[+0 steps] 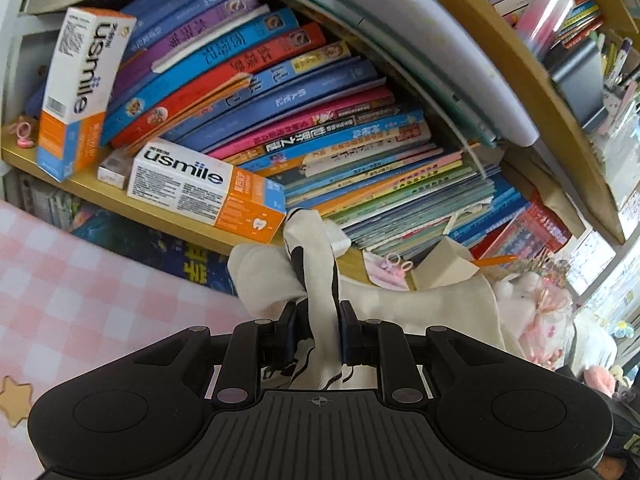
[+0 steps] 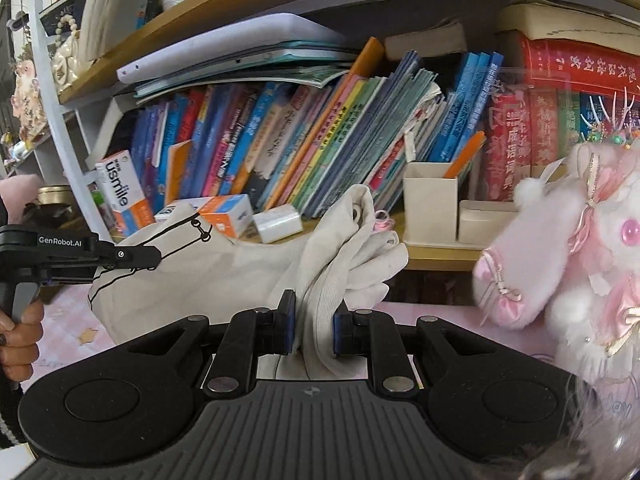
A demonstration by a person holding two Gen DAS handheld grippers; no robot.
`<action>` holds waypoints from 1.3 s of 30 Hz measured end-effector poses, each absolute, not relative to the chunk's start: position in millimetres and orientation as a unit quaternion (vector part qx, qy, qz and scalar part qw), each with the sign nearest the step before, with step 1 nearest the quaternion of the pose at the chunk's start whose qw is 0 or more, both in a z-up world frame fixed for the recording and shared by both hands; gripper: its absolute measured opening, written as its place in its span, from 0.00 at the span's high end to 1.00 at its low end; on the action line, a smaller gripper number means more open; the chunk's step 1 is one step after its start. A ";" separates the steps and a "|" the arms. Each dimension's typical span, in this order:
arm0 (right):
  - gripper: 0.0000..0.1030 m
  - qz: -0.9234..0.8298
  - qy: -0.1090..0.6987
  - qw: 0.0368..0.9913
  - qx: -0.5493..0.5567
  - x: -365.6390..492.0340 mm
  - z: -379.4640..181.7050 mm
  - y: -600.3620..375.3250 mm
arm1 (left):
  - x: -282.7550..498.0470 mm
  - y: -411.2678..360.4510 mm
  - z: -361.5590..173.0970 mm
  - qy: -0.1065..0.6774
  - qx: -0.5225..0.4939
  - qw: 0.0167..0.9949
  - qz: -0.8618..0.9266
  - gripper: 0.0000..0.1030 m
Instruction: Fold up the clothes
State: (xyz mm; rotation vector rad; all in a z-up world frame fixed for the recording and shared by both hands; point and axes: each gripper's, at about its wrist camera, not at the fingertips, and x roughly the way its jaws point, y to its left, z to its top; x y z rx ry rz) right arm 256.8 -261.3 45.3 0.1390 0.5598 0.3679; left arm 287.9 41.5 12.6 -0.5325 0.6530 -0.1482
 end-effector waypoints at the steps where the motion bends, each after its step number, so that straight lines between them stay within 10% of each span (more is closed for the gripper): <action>1: 0.85 0.177 0.282 0.940 0.073 260.3 37.9 -262.4 | 291.2 43.7 7.2 0.321 -0.265 0.907 -0.064 0.81; 12: 0.59 0.127 0.337 0.918 0.165 269.8 -10.6 -288.2 | 282.6 46.0 -7.1 0.331 -0.251 0.910 -0.016 0.71; 33: 0.12 0.070 0.337 0.938 0.046 130.0 36.9 -214.4 | 124.5 -16.8 24.3 0.331 -0.083 0.940 0.011 0.09; 39: 0.06 0.061 0.337 0.939 0.039 95.4 51.1 -196.6 | 91.5 -24.3 38.7 0.321 -0.048 0.946 0.012 0.07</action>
